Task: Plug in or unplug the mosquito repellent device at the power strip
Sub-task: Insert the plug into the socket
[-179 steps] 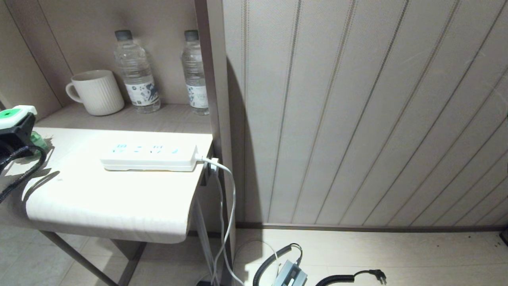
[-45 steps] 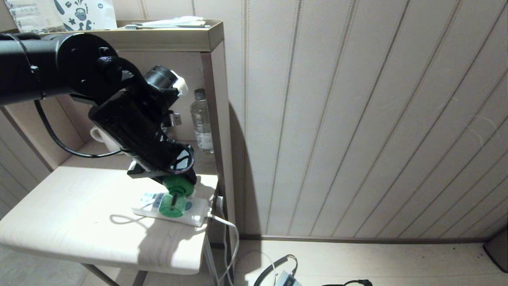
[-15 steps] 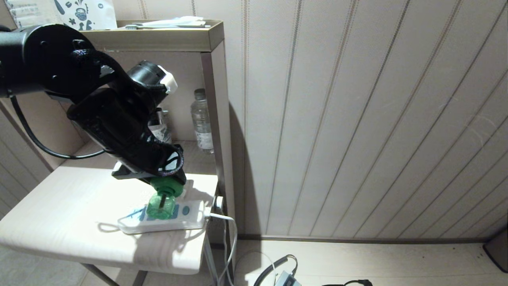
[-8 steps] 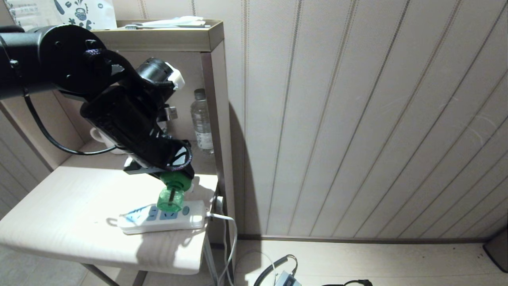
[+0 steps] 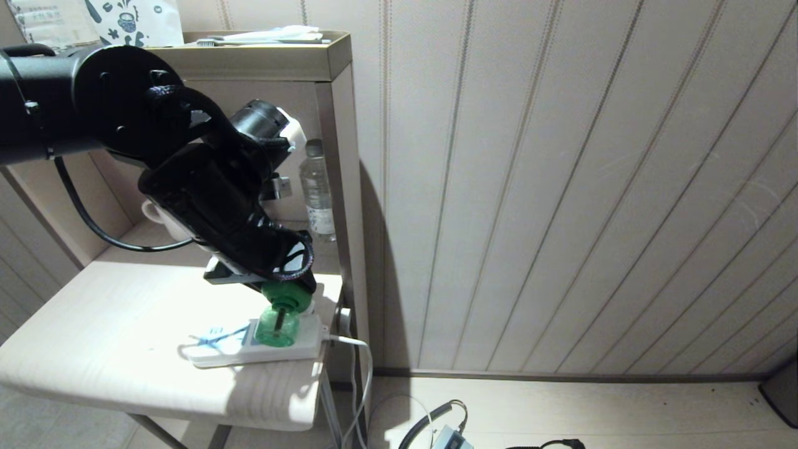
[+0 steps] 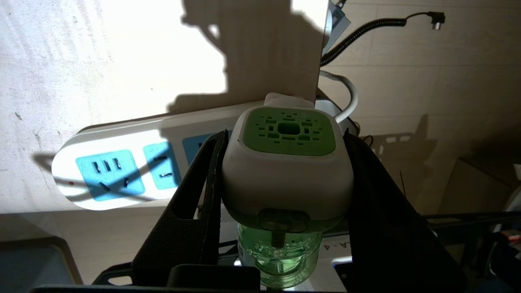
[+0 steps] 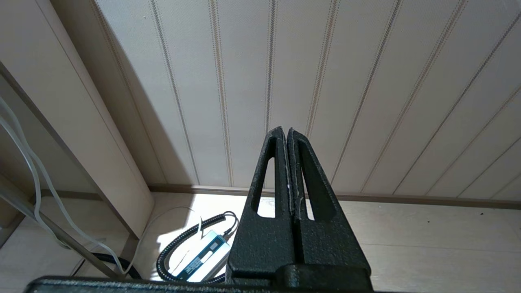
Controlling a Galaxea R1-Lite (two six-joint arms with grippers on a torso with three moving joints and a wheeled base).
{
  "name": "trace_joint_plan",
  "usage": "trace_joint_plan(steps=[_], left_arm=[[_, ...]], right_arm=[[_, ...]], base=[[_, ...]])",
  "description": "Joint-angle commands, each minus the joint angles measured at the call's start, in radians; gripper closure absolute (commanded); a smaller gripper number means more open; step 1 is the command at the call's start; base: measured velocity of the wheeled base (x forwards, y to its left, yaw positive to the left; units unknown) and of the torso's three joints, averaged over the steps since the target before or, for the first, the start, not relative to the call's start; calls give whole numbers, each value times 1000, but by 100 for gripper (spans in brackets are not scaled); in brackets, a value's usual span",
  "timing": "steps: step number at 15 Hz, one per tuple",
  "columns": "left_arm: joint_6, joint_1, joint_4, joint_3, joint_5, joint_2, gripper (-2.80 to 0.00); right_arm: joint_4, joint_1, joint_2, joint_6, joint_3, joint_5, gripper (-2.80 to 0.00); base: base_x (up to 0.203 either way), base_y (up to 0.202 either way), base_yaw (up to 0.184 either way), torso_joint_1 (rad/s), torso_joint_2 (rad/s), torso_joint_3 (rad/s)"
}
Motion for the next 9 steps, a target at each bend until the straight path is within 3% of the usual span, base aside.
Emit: trace_joint_plan(steps=[1,9], left_arm=[[-6,-11,7,21,1,-9,0],[-8,-11,2,43,2,-29,0]], right_arm=[[0,0,1,0,0,0,0],[0,0,1,0,0,0,0]], base=[[0,0,0,0,0,0],[0,0,0,0,0,0]])
